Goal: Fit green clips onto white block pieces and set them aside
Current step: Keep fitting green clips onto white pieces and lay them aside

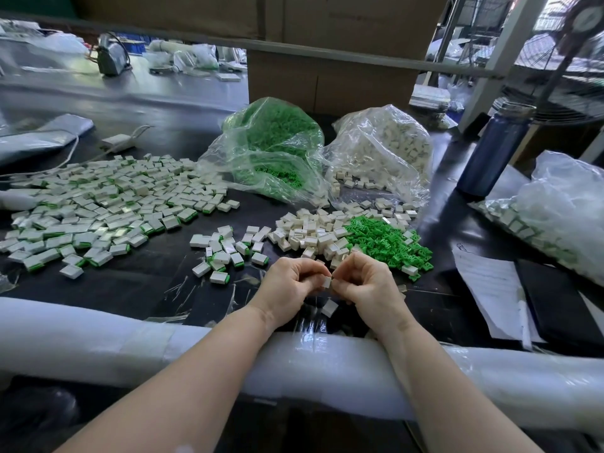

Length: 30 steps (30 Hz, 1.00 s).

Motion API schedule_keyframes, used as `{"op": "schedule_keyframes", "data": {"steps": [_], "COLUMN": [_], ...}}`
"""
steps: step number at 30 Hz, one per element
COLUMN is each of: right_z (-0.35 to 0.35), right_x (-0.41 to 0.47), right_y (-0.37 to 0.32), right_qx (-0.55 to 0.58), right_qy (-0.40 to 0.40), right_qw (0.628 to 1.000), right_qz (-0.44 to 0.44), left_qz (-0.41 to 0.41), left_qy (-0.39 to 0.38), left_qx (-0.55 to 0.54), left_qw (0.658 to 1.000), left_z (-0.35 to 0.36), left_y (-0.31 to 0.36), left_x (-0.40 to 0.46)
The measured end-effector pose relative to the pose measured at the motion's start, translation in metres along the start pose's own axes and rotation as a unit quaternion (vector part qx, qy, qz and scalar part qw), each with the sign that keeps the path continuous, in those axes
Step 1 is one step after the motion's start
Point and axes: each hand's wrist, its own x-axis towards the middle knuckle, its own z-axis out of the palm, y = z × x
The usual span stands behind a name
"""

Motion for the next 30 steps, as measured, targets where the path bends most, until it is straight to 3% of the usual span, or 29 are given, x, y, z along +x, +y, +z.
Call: {"op": "schedule_keyframes", "data": {"steps": [5, 14, 23, 30], "right_z": [0.0003, 0.0, -0.002, -0.0011], "right_x": [-0.0001, 0.002, 0.0009, -0.0017], "right_y": [0.0009, 0.0027, 0.0013, -0.0003], "right_qx": [-0.001, 0.104, 0.149, 0.109], "right_qy": [-0.003, 0.037, 0.058, 0.038], "right_qw": [1.0, 0.993, 0.986, 0.992], "right_qz": [-0.007, 0.034, 0.055, 0.054], "left_qz": [0.001, 0.031, 0.072, 0.027], "left_qy": [-0.008, 0.001, 0.035, 0.022], "left_qx": [0.013, -0.009, 0.071, 0.04], "left_qw": [1.0, 0.999, 0.994, 0.999], "left_z": [-0.0014, -0.0004, 0.0007, -0.0017], "left_y": [-0.0016, -0.0004, -0.0057, -0.008], "left_x": [-0.0003, -0.0006, 0.0008, 0.0031]}}
